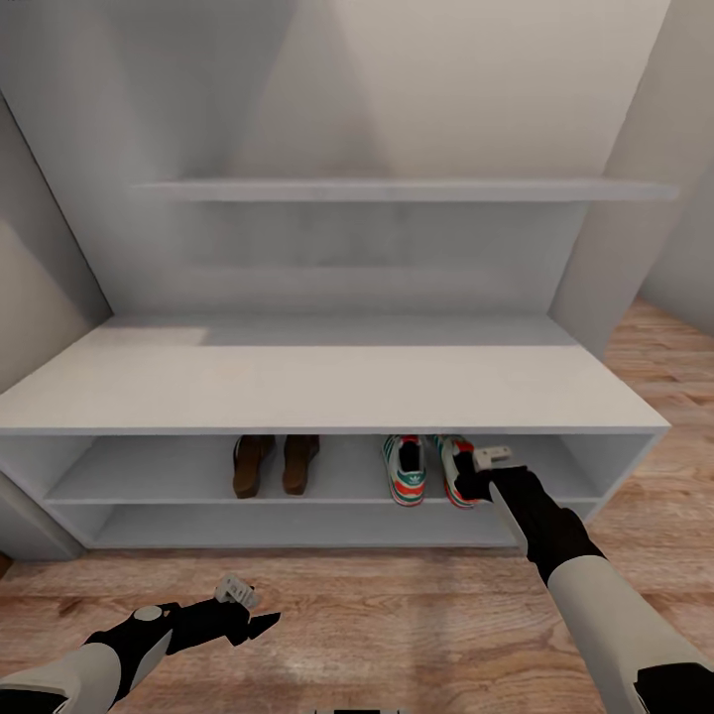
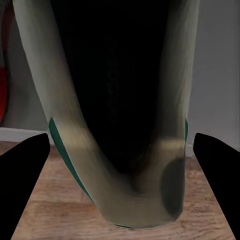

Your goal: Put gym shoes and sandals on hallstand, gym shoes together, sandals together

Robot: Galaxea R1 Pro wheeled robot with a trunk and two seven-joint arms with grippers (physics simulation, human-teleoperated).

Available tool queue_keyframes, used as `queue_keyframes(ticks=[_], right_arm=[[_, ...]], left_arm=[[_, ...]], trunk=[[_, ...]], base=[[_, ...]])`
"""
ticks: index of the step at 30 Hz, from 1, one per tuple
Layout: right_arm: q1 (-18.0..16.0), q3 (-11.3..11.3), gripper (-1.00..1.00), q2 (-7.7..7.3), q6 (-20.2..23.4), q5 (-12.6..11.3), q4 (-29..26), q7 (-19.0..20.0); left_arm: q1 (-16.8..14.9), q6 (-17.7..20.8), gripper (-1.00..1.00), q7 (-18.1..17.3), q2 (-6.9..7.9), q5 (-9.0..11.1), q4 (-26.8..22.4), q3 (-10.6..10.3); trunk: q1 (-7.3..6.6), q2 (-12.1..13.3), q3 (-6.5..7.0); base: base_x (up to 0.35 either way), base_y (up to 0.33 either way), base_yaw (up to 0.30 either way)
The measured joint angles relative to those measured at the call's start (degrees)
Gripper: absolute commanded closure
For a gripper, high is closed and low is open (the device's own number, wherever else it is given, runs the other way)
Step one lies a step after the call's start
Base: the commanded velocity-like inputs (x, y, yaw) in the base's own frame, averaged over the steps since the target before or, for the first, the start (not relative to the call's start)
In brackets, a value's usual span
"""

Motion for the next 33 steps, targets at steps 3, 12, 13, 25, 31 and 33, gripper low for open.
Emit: queue_keyframes(ticks=[3,12,13,25,31,33], right_arm=[[0.01,0.00,1.00,0.00,-0.02,0.11,-0.74,-0.04],[0.01,0.02,1.00,0.03,-0.20,-0.66,-1.15,-0.93],[0.02,0.02,1.00,0.04,-0.22,-1.12,-1.18,-1.34],[0.02,0.04,1.00,0.04,-0.34,-1.49,-1.08,-2.22],[0.02,0.04,1.00,0.04,-0.35,-1.48,-1.07,-2.27],[0.02,0.04,1.00,0.04,-0.34,-1.50,-1.07,-2.29]], left_arm=[[0.00,0.00,-1.00,0.00,0.00,0.00,0.00,0.01],[-0.01,0.00,-1.00,0.00,-0.01,0.01,0.00,0.01],[-0.01,0.00,-1.00,0.01,-0.01,0.01,0.01,0.01],[-0.02,0.00,-1.00,0.01,-0.07,0.01,0.01,0.00],[-0.02,0.00,-1.00,0.01,-0.15,0.01,0.01,0.00],[-0.02,0.00,-1.00,0.01,-0.17,0.01,0.01,0.01]], trunk=[[0.36,0.00,0.00],[0.55,0.00,0.00],[0.55,0.00,0.00],[0.56,0.00,0.00],[0.56,0.00,0.00],[0.56,0.00,0.00]], base=[[0.016,0.000,0.000],[0.004,0.000,0.000],[0.000,0.000,0.000],[0.000,0.000,0.000],[0.000,0.000,0.000],[0.000,0.000,0.000]])
